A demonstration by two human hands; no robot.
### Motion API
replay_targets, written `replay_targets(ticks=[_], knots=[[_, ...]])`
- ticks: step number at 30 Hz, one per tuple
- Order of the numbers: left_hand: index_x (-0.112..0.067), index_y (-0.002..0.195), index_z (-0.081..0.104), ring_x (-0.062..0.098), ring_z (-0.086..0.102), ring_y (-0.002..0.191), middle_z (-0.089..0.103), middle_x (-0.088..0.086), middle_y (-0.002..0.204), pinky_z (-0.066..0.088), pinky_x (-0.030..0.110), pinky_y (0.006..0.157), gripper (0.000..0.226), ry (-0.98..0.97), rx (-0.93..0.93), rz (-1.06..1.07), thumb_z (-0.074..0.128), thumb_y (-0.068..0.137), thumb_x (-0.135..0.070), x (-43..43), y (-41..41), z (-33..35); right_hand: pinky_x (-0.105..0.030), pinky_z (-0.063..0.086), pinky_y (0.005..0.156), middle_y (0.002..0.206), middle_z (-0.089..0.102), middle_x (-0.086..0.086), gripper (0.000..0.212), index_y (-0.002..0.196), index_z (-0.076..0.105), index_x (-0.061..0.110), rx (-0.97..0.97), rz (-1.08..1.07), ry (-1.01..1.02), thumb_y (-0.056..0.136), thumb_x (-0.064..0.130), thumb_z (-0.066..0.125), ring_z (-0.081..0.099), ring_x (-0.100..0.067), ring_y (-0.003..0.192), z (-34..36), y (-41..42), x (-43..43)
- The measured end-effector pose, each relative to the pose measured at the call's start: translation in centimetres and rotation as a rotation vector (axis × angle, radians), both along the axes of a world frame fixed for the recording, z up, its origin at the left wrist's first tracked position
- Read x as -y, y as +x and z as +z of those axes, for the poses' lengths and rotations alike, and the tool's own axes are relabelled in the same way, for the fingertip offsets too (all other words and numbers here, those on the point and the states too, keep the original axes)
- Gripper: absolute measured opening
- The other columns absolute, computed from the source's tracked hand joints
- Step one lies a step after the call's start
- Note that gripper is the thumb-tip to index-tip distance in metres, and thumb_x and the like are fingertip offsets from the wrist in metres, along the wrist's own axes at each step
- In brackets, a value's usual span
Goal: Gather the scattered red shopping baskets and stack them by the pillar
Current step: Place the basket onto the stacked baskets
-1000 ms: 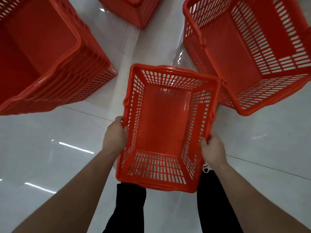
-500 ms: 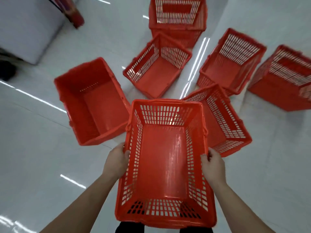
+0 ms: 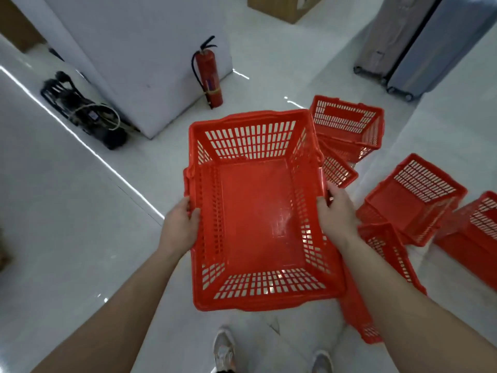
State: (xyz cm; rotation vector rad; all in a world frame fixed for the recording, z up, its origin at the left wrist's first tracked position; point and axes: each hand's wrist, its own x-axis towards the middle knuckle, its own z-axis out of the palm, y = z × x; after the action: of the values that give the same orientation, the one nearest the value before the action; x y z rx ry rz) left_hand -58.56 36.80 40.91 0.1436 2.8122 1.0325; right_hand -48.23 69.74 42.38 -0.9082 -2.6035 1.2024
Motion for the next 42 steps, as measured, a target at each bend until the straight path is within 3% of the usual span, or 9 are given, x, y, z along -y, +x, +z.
replay_targets(ticks=[8,11,13,15,19,25,30,36,42], knots=[[-0.036,0.118,0.055,0.003,0.068,0.077,0.063,-0.022,0.092,0.058,0.031,0.072,0.018,0.032,0.034,0.157,0.048,0.101,-0.037,8.3,-7.9,-6.3,-0.038,0.047,0.095,0.111,0.065,-0.008,0.04,0.132,0.063,0.018,-0.047,0.168,-0.023,0.094,0.009,0.052,0.06,-0.023,0.105,-5.5,-12.4,7.6],[-0.032,0.124,0.055,0.002,0.068,0.073,0.064,-0.02,0.094,0.06,0.035,0.071,0.026,0.024,0.086,0.201,0.048,0.101,-0.043,9.5,-9.2,-10.6,-0.027,0.047,0.083,0.101,0.07,0.005,0.041,0.121,0.069,0.026,-0.067,0.181,-0.087,0.091,0.005,0.052,0.062,-0.002,0.093,-9.7,-13.6,9.1],[-0.029,0.127,0.055,0.004,0.068,0.076,0.065,-0.017,0.098,0.06,0.036,0.074,0.029,0.012,0.108,0.196,0.049,0.102,-0.042,9.9,-9.3,-13.5,-0.026,0.049,0.084,0.101,0.071,0.008,0.042,0.119,0.069,0.03,-0.06,0.169,-0.123,0.092,0.003,0.053,0.061,0.003,0.092,-12.8,-13.4,9.7],[-0.027,0.129,0.054,0.007,0.069,0.082,0.066,-0.013,0.104,0.059,0.036,0.076,0.031,0.026,0.137,0.176,0.05,0.101,-0.041,9.9,-9.0,-16.4,-0.033,0.053,0.091,0.103,0.073,0.008,0.046,0.125,0.067,0.03,-0.046,0.165,-0.187,0.092,0.001,0.054,0.066,-0.005,0.096,-15.7,-12.8,10.1],[-0.032,0.129,0.053,0.003,0.066,0.081,0.063,-0.016,0.105,0.052,0.023,0.068,0.034,0.073,0.13,0.141,0.054,0.098,-0.047,9.0,-8.9,-20.4,-0.042,0.054,0.091,0.106,0.071,0.002,0.051,0.129,0.06,0.031,0.023,0.149,-0.226,0.087,0.003,0.055,0.068,-0.018,0.097,-20.1,-12.7,10.5],[-0.031,0.116,0.055,0.012,0.067,0.089,0.064,-0.014,0.098,0.057,0.038,0.078,0.024,-0.012,0.255,0.057,0.064,0.093,-0.032,9.5,-7.7,-24.8,-0.047,0.041,0.107,0.135,0.05,-0.016,0.066,0.149,0.04,0.019,0.326,0.167,-0.12,0.086,0.021,0.06,0.054,-0.036,0.121,-25.0,-12.2,11.0],[-0.015,0.145,0.045,0.028,0.055,0.121,0.055,0.01,0.138,0.047,0.044,0.097,0.064,-0.293,0.297,-0.003,0.059,0.092,-0.047,8.7,-4.5,-25.1,-0.046,0.043,0.098,0.132,0.051,-0.023,0.059,0.141,0.043,0.008,0.467,0.191,0.008,0.087,0.02,0.061,0.049,-0.042,0.121,-26.6,-6.2,9.2],[-0.017,0.148,0.042,0.025,0.05,0.127,0.05,0.005,0.144,0.045,0.041,0.101,0.069,-0.404,0.301,-0.315,0.06,0.09,-0.048,-0.5,0.5,-22.6,-0.043,0.04,0.102,0.136,0.051,-0.022,0.062,0.146,0.045,0.012,0.629,0.056,0.067,0.088,0.026,0.062,0.049,-0.041,0.123,-26.8,6.5,1.4],[-0.016,0.145,0.047,0.023,0.048,0.13,0.051,0.005,0.144,0.039,0.037,0.106,0.065,-0.429,0.394,-0.616,0.062,0.088,-0.045,-14.7,7.9,-23.4,-0.045,0.042,0.103,0.131,0.053,-0.026,0.059,0.141,0.052,0.007,0.737,-0.274,-0.042,0.088,0.027,0.068,0.053,-0.045,0.12,-27.7,22.7,-9.9]])
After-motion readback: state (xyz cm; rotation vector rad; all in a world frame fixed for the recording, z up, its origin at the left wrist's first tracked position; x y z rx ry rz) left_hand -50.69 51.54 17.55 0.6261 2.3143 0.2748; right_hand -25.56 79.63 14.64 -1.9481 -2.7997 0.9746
